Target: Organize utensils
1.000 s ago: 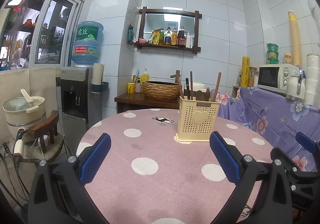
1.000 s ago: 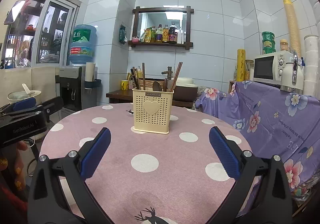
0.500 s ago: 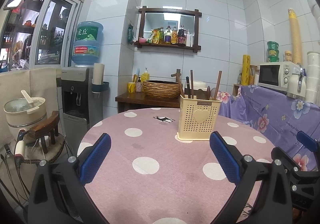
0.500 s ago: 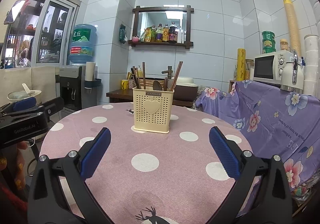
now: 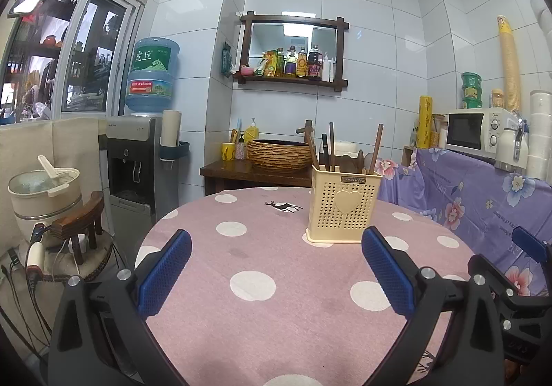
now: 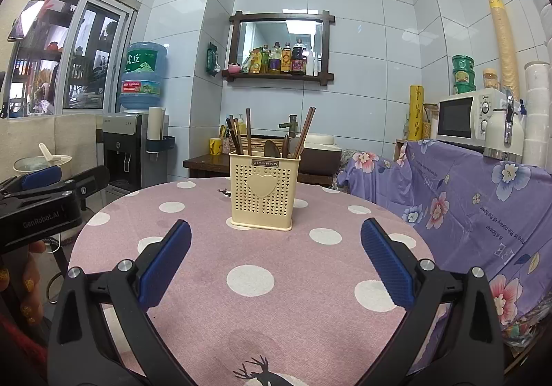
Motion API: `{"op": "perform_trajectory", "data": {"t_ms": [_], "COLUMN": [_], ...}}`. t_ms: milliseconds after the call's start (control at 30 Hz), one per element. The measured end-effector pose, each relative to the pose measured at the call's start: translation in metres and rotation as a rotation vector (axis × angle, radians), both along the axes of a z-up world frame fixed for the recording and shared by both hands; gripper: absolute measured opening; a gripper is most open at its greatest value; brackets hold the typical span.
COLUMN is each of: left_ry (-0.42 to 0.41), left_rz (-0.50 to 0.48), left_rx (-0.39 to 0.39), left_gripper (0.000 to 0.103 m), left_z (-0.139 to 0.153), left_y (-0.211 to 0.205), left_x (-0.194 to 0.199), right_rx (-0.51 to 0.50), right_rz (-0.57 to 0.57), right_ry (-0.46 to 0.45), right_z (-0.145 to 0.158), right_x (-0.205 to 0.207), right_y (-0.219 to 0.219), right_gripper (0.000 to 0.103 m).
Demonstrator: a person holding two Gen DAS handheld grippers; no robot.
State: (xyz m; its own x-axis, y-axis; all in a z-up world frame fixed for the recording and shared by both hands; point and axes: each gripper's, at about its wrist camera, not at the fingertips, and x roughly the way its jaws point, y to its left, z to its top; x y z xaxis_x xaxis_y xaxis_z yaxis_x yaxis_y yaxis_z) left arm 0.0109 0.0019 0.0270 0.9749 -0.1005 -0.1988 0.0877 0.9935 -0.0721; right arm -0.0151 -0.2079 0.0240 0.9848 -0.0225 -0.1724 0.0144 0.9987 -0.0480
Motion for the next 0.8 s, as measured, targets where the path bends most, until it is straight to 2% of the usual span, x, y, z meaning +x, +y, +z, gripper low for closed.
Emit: {"op": "perform_trajectory", "data": {"t_ms": [800], "left_ry": [0.014], "left_rz": [0.002], "left_rx": [0.008], "left_gripper": [0.098], "left_z": [-0.0008], "left_y": [0.0006], "left_x": [0.0008], "right_rx": [0.001], "right_rz": [0.000], "right_ry": [0.003], "right_z": [-0.0005], "right_x": [-0.0003], "right_y": [0.0002], "right_gripper": [0.097]}}
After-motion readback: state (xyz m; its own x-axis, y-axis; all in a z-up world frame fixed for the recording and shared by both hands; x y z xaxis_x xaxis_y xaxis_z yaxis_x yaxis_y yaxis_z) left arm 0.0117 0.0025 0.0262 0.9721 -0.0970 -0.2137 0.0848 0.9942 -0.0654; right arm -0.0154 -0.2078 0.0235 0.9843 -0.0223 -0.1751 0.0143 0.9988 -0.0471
